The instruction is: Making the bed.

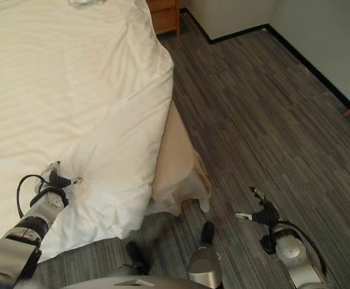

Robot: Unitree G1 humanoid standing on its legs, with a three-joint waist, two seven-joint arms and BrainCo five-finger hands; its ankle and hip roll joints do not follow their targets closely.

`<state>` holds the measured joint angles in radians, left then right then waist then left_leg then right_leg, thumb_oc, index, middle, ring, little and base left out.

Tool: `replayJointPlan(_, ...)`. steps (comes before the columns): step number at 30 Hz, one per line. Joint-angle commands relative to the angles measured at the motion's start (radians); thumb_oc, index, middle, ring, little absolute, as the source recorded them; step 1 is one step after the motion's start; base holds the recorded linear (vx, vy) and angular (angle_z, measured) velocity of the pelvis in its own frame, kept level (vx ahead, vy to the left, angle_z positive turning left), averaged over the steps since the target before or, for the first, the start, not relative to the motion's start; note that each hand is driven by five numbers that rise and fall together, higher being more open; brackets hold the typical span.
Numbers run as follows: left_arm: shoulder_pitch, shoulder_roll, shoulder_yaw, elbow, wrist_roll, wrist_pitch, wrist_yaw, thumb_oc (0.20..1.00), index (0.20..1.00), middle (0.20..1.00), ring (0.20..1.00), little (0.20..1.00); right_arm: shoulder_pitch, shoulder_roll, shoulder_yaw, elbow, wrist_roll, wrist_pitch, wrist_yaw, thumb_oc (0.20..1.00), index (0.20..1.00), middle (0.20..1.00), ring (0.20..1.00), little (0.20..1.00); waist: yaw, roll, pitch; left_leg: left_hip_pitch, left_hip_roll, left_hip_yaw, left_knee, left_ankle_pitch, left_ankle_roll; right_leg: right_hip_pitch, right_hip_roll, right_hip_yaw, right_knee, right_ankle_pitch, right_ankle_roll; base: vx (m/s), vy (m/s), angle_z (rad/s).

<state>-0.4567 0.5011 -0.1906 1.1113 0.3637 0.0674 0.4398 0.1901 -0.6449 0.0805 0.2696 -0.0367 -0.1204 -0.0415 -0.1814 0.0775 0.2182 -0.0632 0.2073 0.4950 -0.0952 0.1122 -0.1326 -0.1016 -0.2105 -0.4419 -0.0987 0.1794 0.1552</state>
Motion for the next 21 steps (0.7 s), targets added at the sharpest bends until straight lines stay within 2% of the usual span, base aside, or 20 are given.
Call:
replayJointPlan(1, -0.095, -0.028, -0.007, 0.064, -0.08, -0.027, -0.044, 0.2, 0.2, 0.2, 0.2, 0.2, -0.023, 0.02, -0.011, -0.043, 0.02, -0.032, -0.015, 1.0, 1.0, 1.0, 1.0, 1.0, 0.003, -0.066, 0.021, 0.053, 0.082, 0.006, 0.013, 0.003, -0.097, -0.032, -0.029, 0.031, 0.026, -0.082, 0.067, 0.04, -0.017, -0.16)
replayJointPlan(3, -0.11, -0.07, -0.022, 0.0, -0.126, -0.054, -0.038, 0.2, 0.2, 0.2, 0.2, 0.2, -0.018, 0.029, -0.007, -0.024, 0.015, -0.026, -0.022, 1.0, 1.0, 1.0, 1.0, 1.0, 0.002, -0.063, 0.024, 0.055, 0.079, -0.001, 0.014, 0.002, -0.094, -0.029, -0.032, 0.033, 0.025, -0.085, 0.065, 0.04, -0.015, -0.05)
replayJointPlan(5, -0.117, -0.12, -0.044, -0.146, -0.171, -0.073, -0.036, 0.2, 0.2, 0.2, 0.2, 0.2, -0.015, 0.04, 0.002, 0.015, -0.004, -0.015, -0.034, 1.0, 1.0, 1.0, 1.0, 1.0, 0.003, -0.056, 0.029, 0.062, 0.074, -0.008, 0.016, -0.001, -0.091, -0.015, -0.036, 0.029, 0.024, -0.091, 0.061, 0.03, -0.016, 0.09)
replayJointPlan(8, -0.129, -0.163, -0.107, -0.343, -0.156, -0.082, -0.055, 0.2, 0.2, 0.2, 0.2, 0.2, -0.024, 0.059, 0.019, 0.068, -0.027, 0.0, -0.047, 1.0, 1.0, 1.0, 1.0, 1.0, 0.003, -0.047, 0.03, 0.079, 0.062, -0.015, 0.018, -0.011, -0.084, 0.009, -0.042, 0.027, 0.022, -0.097, 0.058, 0.03, -0.019, 0.13)
replayJointPlan(10, -0.137, -0.181, -0.133, -0.392, -0.146, -0.084, -0.068, 0.2, 0.2, 0.2, 0.2, 0.2, -0.033, 0.064, 0.024, 0.091, -0.029, 0.005, -0.051, 1.0, 1.0, 1.0, 1.0, 1.0, 0.003, -0.045, 0.031, 0.087, 0.057, -0.017, 0.019, -0.016, -0.081, 0.021, -0.044, 0.028, 0.022, -0.099, 0.058, 0.03, -0.018, 0.16)
replayJointPlan(11, -0.147, -0.215, -0.191, -0.504, -0.123, -0.095, -0.102, 0.2, 0.2, 0.2, 0.2, 0.2, -0.054, 0.081, 0.046, 0.147, -0.044, 0.017, -0.06, 1.0, 1.0, 1.0, 1.0, 1.0, 0.004, -0.038, 0.026, 0.104, 0.046, -0.024, 0.019, -0.03, -0.074, 0.049, -0.052, 0.025, 0.02, -0.102, 0.058, 0.02, -0.012, 0.15)
replayJointPlan(16, -0.122, -0.315, -0.318, -0.563, -0.11, -0.124, -0.174, 0.2, 0.2, 0.2, 0.2, 0.2, -0.112, 0.147, 0.074, 0.348, -0.029, 0.04, -0.098, 1.0, 1.0, 1.0, 1.0, 1.0, 0.004, -0.032, 0.02, 0.142, 0.025, -0.042, 0.022, -0.06, -0.059, 0.092, -0.065, 0.028, 0.02, -0.108, 0.061, 0.0, -0.009, 0.1)
replayJointPlan(19, -0.088, -0.336, -0.367, -0.594, -0.095, -0.134, -0.203, 0.2, 0.2, 0.2, 0.2, 0.2, -0.131, 0.176, 0.076, 0.448, -0.011, 0.043, -0.108, 1.0, 1.0, 1.0, 1.0, 1.0, 0.006, -0.031, 0.014, 0.156, 0.018, -0.045, 0.023, -0.07, -0.053, 0.106, -0.07, 0.027, 0.021, -0.108, 0.062, 0.0, -0.001, -0.04)
replayJointPlan(21, -0.051, -0.36, -0.439, -0.551, -0.035, -0.137, -0.236, 0.2, 0.2, 0.2, 0.2, 0.2, -0.152, 0.22, 0.077, 0.596, 0.016, 0.056, -0.12, 1.0, 1.0, 1.0, 1.0, 1.0, 0.01, -0.03, 0.006, 0.184, 0.009, -0.049, 0.025, -0.086, -0.046, 0.129, -0.079, 0.028, 0.024, -0.108, 0.064, 0.03, 0.012, -0.13)
